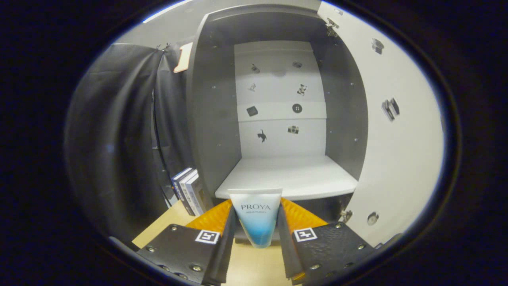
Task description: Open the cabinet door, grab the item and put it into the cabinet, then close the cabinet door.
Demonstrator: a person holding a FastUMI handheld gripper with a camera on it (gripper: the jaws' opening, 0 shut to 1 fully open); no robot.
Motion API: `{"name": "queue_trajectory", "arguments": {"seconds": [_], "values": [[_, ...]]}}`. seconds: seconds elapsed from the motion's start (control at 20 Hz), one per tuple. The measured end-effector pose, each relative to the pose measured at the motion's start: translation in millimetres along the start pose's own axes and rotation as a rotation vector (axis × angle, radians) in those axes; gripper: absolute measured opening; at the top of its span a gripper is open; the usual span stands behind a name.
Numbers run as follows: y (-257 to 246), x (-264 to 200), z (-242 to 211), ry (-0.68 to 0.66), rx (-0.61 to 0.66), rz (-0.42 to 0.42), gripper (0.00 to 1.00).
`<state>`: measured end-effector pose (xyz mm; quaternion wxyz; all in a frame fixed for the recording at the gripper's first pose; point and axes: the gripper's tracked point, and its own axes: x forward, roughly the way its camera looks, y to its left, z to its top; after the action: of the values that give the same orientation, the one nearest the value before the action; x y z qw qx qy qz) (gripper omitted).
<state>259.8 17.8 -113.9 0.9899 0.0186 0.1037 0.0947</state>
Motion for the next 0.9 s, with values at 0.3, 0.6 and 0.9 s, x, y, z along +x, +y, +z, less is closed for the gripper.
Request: {"name": "queue_trajectory", "arguments": {"seconds": [0.3, 0.6, 0.9], "values": [[-21.4, 71.8, 47.1, -0.012, 0.038, -0.024, 0.53], [-35.6, 120.0, 40.7, 0.019, 0.023, -0.046, 0.53], [-46.3, 136.1, 35.4, 0.029, 0.025, -0.061, 0.54]]}}
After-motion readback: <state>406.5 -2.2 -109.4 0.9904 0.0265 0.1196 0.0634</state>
